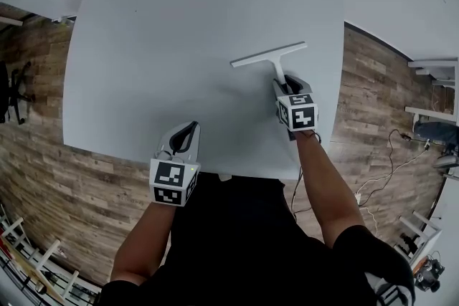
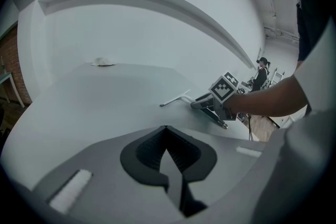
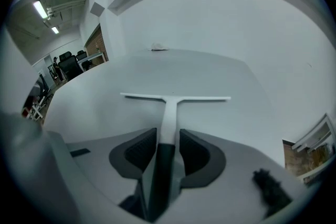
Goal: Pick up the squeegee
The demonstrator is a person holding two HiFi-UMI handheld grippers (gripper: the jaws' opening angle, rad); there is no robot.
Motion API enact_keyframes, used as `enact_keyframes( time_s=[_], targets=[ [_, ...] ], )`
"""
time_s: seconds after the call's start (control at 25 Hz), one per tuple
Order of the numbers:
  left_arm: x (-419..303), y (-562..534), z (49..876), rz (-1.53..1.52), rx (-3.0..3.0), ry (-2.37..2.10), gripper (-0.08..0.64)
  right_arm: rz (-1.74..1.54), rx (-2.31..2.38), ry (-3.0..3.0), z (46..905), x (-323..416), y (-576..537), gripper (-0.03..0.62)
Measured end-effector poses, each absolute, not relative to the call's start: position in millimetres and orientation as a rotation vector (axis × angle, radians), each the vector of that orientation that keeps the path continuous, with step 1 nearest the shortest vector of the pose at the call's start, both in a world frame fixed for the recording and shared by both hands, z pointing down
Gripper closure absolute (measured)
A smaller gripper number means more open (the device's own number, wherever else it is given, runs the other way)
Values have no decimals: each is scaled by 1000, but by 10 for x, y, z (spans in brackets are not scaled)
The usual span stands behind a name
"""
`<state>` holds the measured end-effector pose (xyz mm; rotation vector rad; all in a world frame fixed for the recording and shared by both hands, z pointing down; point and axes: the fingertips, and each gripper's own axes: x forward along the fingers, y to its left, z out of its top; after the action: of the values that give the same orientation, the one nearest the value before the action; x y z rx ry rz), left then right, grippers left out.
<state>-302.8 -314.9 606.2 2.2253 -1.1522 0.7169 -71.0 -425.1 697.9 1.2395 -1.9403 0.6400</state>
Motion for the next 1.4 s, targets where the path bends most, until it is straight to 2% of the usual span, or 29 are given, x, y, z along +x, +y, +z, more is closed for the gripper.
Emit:
enact_keyframes(
  time_s=[0.32,0.44,0.6,1.4],
  targets=[
    [-3083,-3040,6060,724,2201,-1169,552,672,1265,-1938,7034,-684,-4314,451],
    [-3097,-3000,6054,724,2199,-1171,552,688,1273,-1948,7025,-705,-4312,495],
    [-3080,-2983,5977,707,2207,-1185,554,712,1291,-1973,6943,-711,-4287,497],
    [-2734,-2877,5404,617,2283,-1333,554,676,1297,-2284,5796,-563,-3846,497]
  ],
)
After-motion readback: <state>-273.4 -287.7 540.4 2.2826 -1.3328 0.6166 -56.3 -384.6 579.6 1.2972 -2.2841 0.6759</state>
